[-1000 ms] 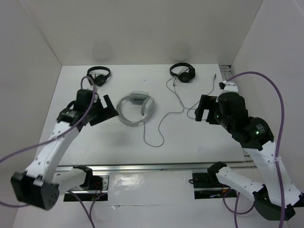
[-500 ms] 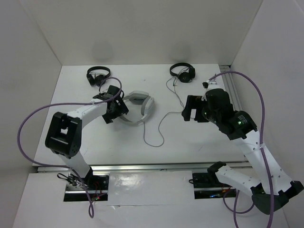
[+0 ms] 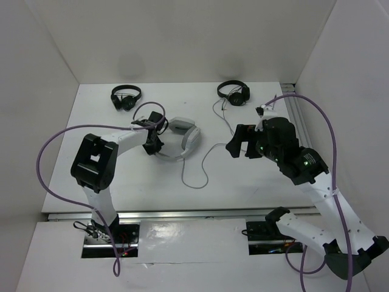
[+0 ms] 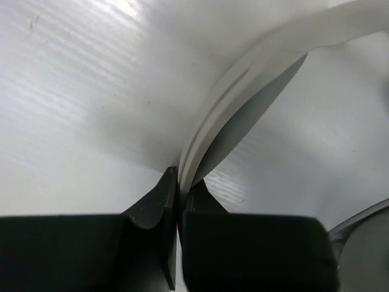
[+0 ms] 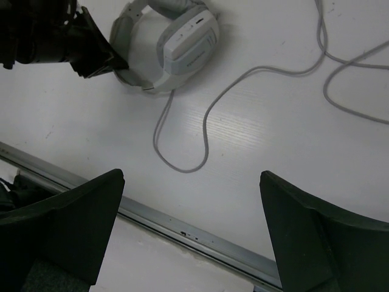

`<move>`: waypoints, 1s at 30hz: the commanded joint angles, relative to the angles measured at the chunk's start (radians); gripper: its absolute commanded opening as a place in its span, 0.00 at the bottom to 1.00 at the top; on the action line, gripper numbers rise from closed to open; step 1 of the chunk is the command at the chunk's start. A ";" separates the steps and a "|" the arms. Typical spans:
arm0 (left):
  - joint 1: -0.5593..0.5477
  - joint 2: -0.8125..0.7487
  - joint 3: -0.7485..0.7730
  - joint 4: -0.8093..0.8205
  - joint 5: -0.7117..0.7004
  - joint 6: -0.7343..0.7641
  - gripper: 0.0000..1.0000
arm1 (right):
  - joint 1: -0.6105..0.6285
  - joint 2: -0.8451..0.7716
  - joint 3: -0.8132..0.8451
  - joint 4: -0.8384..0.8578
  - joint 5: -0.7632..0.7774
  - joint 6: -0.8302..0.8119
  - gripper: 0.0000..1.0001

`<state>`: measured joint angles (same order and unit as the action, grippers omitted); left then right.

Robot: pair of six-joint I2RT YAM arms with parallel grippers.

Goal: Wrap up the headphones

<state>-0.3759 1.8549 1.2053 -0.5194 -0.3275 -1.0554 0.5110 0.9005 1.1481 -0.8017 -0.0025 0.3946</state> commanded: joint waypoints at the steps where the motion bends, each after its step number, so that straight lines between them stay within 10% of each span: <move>1: -0.003 -0.102 -0.055 -0.115 -0.060 -0.029 0.00 | 0.006 -0.025 -0.024 0.102 -0.048 -0.010 1.00; 6: 0.009 -0.392 0.016 -0.272 -0.142 0.107 0.00 | 0.015 -0.112 -0.212 0.393 -0.246 0.042 1.00; 13: 0.144 -0.652 0.348 -0.411 0.092 0.376 0.00 | 0.049 -0.224 -0.777 1.396 -0.398 0.195 1.00; 20: 0.252 -0.631 0.677 -0.590 0.421 0.466 0.00 | 0.171 0.083 -0.693 1.521 -0.381 -0.052 1.00; 30: 0.281 -0.643 0.660 -0.600 0.616 0.448 0.00 | 0.351 0.293 -0.462 1.447 -0.096 -0.272 0.96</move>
<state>-0.1024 1.2404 1.8690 -1.1706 0.1539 -0.5789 0.8394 1.1725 0.6437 0.5983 -0.2588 0.2195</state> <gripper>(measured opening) 0.117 0.963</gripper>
